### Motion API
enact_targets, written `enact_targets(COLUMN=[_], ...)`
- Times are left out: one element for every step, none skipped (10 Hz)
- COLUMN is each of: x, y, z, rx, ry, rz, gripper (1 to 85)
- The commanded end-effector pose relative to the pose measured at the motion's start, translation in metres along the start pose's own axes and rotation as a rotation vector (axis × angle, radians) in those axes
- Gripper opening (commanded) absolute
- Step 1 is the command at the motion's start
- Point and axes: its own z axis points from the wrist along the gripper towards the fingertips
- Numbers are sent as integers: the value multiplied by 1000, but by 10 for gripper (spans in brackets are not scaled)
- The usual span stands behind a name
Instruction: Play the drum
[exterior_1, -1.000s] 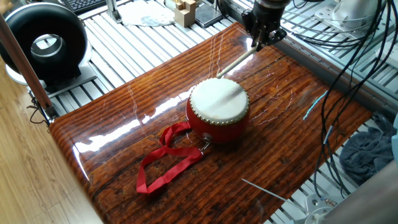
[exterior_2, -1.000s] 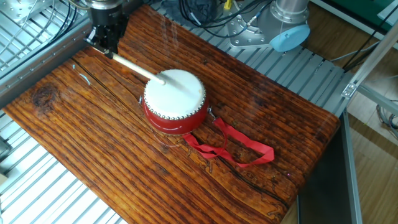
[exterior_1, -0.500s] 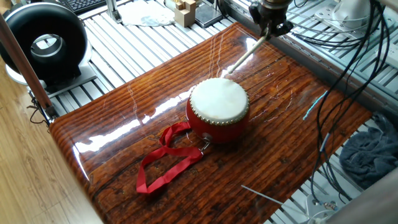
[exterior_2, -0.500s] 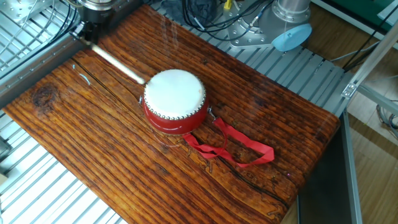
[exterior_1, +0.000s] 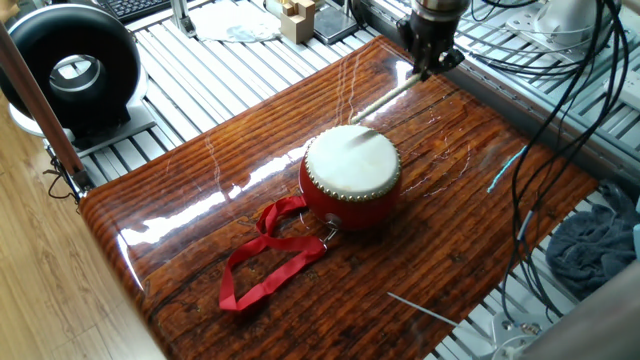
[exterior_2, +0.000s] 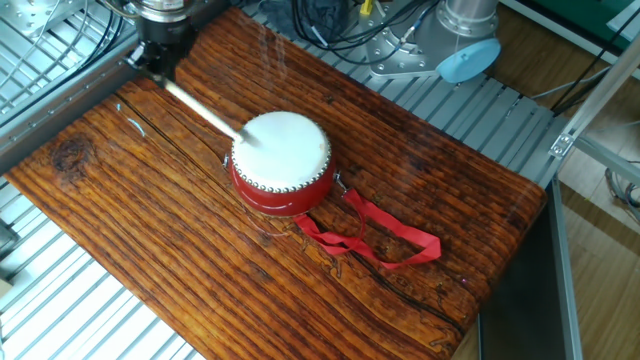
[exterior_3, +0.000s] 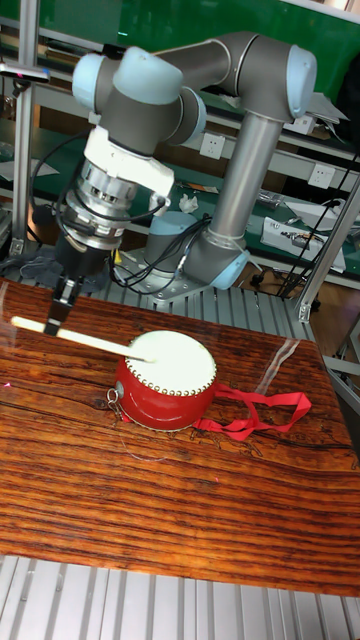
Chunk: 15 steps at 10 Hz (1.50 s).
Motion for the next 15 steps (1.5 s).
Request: enact_targets(x=[-27,-38,-44,-49,-52,-54,-54,-57,-60,-62,-65,-68,-70,-72,-74], y=[21,29,33,37,39,42,44,46,47,46,47,48,48,48,49], z=[2,4,6,7,5,1,-2,-4,-5,-6,-6,-7,-7,-6,-6], rx=[-64,-87,-96,-100,-101,-104,-104,-110,-114,-112,-115,-121,-121,-121,-121], ry=[-106,-139,-156,-163,-169,-169,-166,-177,-186,-193,-206,-216,-220,-222,-222], rz=[76,92,107,115,117,115,104,106,104,102,104,105,104,104,108], gripper=[10,10,10,10,10,10,10,10,10,10,10,10,10,10,10])
